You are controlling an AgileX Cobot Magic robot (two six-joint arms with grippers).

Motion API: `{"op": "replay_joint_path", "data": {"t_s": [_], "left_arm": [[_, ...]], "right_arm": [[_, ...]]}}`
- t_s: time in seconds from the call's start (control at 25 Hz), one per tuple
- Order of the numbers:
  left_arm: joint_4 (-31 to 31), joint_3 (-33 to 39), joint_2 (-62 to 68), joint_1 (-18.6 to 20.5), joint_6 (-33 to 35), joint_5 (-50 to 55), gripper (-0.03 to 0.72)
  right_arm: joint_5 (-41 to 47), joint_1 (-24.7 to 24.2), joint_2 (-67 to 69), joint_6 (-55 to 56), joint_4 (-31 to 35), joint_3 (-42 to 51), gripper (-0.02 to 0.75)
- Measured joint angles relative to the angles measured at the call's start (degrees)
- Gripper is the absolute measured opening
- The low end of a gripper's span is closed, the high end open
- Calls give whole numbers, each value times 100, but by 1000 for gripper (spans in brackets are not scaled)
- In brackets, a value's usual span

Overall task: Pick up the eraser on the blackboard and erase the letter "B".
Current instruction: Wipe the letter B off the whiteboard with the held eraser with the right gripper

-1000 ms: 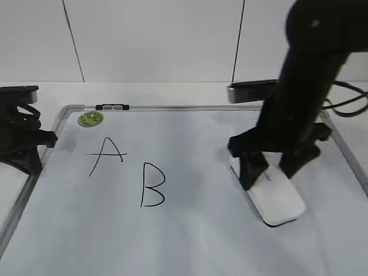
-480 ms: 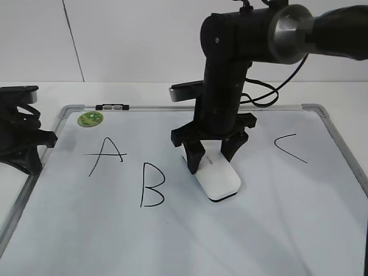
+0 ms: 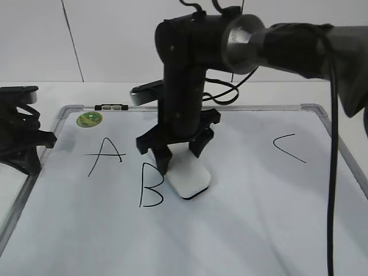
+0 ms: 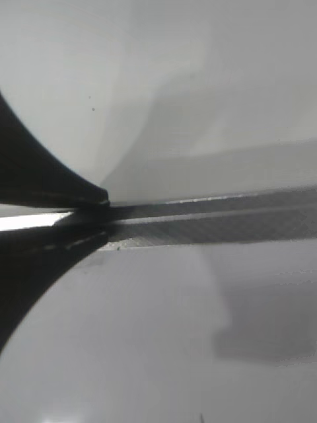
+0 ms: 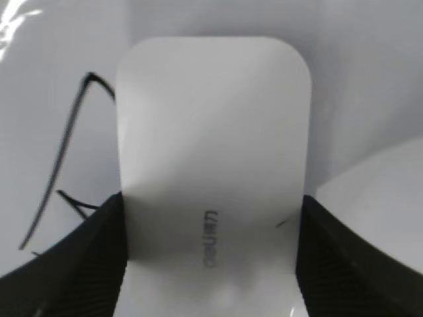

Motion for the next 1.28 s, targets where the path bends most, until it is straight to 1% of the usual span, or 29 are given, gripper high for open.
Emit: {"op": "replay_joint_path", "data": {"t_s": [0.2, 0.28, 0.36, 0.6, 0.8, 0.96, 1.2, 1.28], "left_arm": [[9, 0, 0, 0, 0, 24, 46], [21, 0, 0, 0, 0, 35, 46], [33, 0, 0, 0, 0, 58, 46], [56, 0, 0, 0, 0, 105, 48], [56, 0, 0, 0, 0, 105, 50], [56, 0, 0, 0, 0, 105, 50], [70, 0, 0, 0, 0, 105, 50], [70, 0, 0, 0, 10, 105, 52]], "right_arm": [[-181, 602, 23, 0, 45, -11, 534], [-216, 772, 33, 0, 45, -11, 534], [-243, 867, 33, 0, 45, -11, 534], [-242, 866, 43, 21, -7, -11, 534], [-255, 710, 43, 21, 60, 37, 534], [-356, 447, -15, 94, 316, 208, 534], [-387, -351, -114, 176, 345, 399, 534], [-387, -507, -185, 176, 319, 467, 534]]}}
